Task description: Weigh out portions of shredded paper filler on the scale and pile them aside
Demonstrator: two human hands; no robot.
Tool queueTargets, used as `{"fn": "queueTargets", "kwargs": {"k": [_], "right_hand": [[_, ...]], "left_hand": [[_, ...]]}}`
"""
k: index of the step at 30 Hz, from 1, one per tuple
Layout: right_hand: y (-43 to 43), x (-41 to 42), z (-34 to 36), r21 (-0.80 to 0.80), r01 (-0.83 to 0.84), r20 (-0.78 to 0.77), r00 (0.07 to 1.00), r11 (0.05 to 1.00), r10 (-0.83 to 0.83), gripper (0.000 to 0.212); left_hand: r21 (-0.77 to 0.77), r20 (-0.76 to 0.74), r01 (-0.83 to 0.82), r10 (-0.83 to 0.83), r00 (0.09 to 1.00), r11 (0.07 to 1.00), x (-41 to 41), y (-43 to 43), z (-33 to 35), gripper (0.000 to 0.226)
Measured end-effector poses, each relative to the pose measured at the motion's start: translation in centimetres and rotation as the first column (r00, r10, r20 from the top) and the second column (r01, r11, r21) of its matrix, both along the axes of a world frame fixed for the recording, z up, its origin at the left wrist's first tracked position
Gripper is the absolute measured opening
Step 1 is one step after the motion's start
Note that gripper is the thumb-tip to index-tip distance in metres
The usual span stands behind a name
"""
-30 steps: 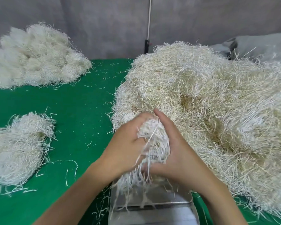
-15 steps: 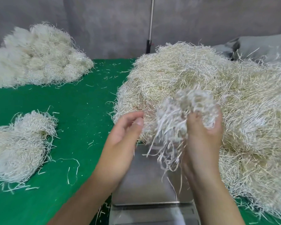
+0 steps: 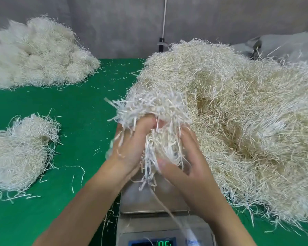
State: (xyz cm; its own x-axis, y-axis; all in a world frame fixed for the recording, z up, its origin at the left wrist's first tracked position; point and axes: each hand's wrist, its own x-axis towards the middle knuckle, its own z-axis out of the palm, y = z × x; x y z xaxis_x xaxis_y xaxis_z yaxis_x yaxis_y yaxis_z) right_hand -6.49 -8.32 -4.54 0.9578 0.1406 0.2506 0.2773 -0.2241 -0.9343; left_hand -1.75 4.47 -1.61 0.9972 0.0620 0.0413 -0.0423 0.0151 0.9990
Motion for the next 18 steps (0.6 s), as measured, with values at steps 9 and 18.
{"fn": "queueTargets", "kwargs": {"k": [9,18], "right_hand": [[-4.2,-0.4,-0.1,0.177,0.152,0.191,0.964,0.972,-0.185,0.058],[-4.3,0.1,-4.1,-0.241,0.15,0.022,0.989,0.959,-0.149,0.039]], "left_hand": [[0.644,0.311,0.15,-0.435,0.845,0.75,0.2,1.9,0.7,0.032],[0.878,-0.302,0.448,-0.533,0.79,0.167,-1.1,3.6,-0.9,0.109]]}}
